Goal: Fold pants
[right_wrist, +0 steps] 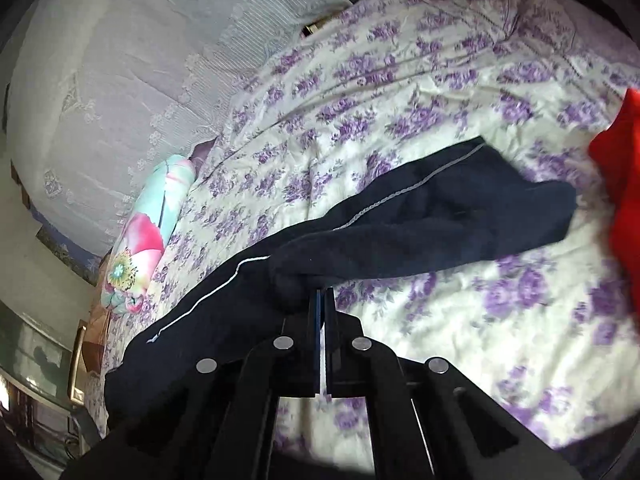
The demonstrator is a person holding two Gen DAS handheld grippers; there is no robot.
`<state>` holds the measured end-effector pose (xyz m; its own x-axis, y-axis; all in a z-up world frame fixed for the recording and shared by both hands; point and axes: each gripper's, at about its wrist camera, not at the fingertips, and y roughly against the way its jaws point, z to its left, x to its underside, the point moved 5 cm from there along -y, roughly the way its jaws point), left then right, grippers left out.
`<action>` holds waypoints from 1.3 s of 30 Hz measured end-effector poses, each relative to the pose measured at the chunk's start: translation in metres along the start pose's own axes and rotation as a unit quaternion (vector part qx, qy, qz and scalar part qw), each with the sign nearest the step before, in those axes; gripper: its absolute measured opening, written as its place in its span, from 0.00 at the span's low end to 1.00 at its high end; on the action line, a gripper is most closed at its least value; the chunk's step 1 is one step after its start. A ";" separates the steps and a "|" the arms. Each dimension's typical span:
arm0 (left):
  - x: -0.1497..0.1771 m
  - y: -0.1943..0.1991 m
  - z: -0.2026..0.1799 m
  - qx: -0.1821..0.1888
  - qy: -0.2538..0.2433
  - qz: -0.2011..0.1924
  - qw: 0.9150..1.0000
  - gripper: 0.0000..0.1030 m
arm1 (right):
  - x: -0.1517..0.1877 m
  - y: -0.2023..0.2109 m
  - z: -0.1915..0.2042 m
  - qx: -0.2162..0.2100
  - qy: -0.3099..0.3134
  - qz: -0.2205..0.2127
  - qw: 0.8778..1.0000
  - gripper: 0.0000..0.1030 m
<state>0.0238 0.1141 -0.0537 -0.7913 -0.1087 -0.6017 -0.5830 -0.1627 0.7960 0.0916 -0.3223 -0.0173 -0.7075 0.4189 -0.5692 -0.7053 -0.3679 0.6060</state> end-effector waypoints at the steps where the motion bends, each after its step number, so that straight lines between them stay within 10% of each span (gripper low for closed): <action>1: 0.000 0.000 0.000 0.000 0.000 -0.001 1.000 0.96 | 0.005 0.008 -0.002 0.001 0.002 0.009 1.000 0.02; 9: 0.000 0.000 0.001 -0.002 -0.002 -0.001 1.000 0.96 | 0.068 0.014 -0.046 0.045 -0.067 0.080 0.993 0.05; 15: 0.000 0.000 0.001 -0.004 -0.004 -0.002 1.000 0.96 | 0.020 0.060 -0.109 0.062 -0.163 -0.036 0.984 0.07; 17: 0.000 0.000 0.000 -0.005 -0.005 -0.002 1.000 0.96 | 0.004 0.058 -0.111 0.099 -0.119 -0.045 0.987 0.19; 19: 0.000 0.000 0.000 -0.006 -0.005 -0.001 1.000 0.96 | -0.001 0.046 -0.109 0.105 -0.098 -0.035 0.989 0.53; 24: 0.000 0.001 0.000 -0.010 -0.007 0.000 1.000 0.96 | -0.002 0.006 -0.103 0.071 -0.117 -0.029 0.990 0.62; 26: 0.000 0.001 0.000 -0.012 -0.008 0.000 1.000 0.96 | -0.006 -0.002 -0.101 0.079 -0.112 -0.053 0.989 0.58; 28: 0.000 0.001 0.000 -0.013 -0.008 0.000 1.000 0.96 | -0.006 -0.005 -0.097 0.066 -0.111 -0.053 0.990 0.16; 35: -0.001 0.001 0.000 -0.012 -0.009 0.000 1.000 0.96 | -0.010 0.054 -0.084 0.055 -0.101 -0.103 0.988 0.08; 39: 0.000 0.002 0.000 -0.011 -0.007 -0.003 1.000 0.96 | -0.003 0.099 -0.105 0.142 -0.073 -0.095 0.983 0.00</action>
<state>0.0223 0.1140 -0.0518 -0.7897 -0.0945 -0.6062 -0.5843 -0.1857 0.7900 0.0187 -0.4469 -0.0137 -0.5359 0.5796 -0.6139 -0.7685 -0.0339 0.6389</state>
